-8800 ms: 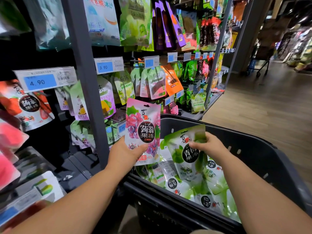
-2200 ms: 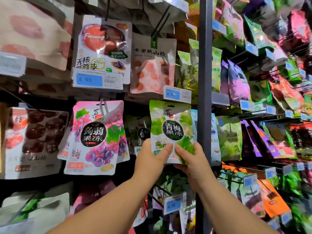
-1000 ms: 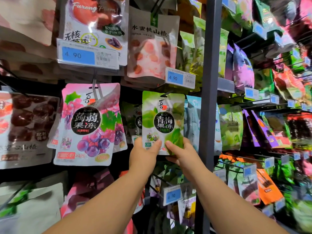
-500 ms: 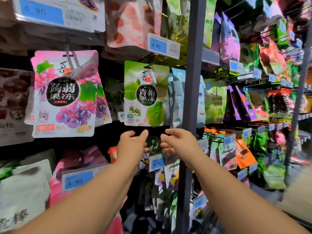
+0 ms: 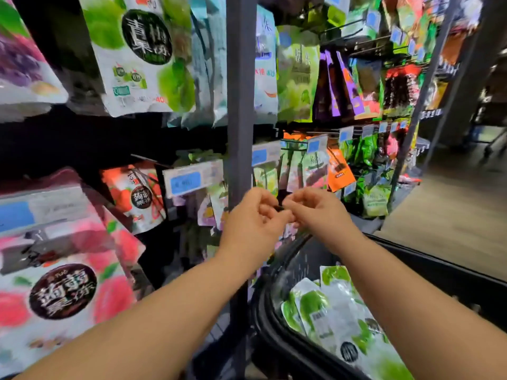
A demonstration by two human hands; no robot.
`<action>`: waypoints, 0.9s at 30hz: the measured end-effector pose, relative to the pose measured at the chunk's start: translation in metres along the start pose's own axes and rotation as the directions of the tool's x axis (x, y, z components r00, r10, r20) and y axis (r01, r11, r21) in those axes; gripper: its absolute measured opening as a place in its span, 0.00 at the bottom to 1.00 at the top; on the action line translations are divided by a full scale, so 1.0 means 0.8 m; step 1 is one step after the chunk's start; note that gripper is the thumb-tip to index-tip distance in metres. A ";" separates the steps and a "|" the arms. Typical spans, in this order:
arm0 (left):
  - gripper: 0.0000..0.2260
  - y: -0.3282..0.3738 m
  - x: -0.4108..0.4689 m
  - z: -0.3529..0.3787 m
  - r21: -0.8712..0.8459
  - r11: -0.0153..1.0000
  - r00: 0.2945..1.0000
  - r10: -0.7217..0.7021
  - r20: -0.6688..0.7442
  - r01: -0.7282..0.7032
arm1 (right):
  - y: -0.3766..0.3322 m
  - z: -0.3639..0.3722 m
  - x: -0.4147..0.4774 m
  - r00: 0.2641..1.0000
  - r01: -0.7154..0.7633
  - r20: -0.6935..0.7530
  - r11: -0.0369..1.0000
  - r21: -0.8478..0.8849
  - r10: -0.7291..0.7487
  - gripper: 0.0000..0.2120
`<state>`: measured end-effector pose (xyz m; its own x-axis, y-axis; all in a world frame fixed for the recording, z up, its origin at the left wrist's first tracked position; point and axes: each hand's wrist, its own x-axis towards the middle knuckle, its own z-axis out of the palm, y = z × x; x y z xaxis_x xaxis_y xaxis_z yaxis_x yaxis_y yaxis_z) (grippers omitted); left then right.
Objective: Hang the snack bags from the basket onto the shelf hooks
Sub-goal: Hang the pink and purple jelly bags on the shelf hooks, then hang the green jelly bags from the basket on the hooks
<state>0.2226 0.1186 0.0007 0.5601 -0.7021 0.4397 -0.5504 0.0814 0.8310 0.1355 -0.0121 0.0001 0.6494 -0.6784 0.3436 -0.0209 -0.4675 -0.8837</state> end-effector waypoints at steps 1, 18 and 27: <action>0.10 -0.015 -0.002 0.019 0.023 0.999 0.996 -0.030 0.084 0.028 | 0.020 -0.015 -0.007 0.999 -0.050 -0.002 0.998 -0.040 0.050 0.03; 0.09 -0.129 -0.027 0.136 0.555 0.818 0.795 -0.232 0.561 -0.154 | 0.251 -0.111 -0.086 0.792 -0.465 -0.058 0.539 -0.702 0.608 0.13; 0.09 -0.144 -0.027 0.137 0.535 0.835 0.784 -0.242 0.571 -0.132 | 0.250 -0.098 -0.086 0.694 -0.410 0.006 0.402 -0.819 0.720 0.16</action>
<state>0.2058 0.0470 -0.1416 0.2187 -0.9745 -0.0508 -0.8644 -0.2176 0.4533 0.0273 -0.1033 -0.1751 0.4402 -0.8037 -0.4003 -0.8970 -0.3740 -0.2356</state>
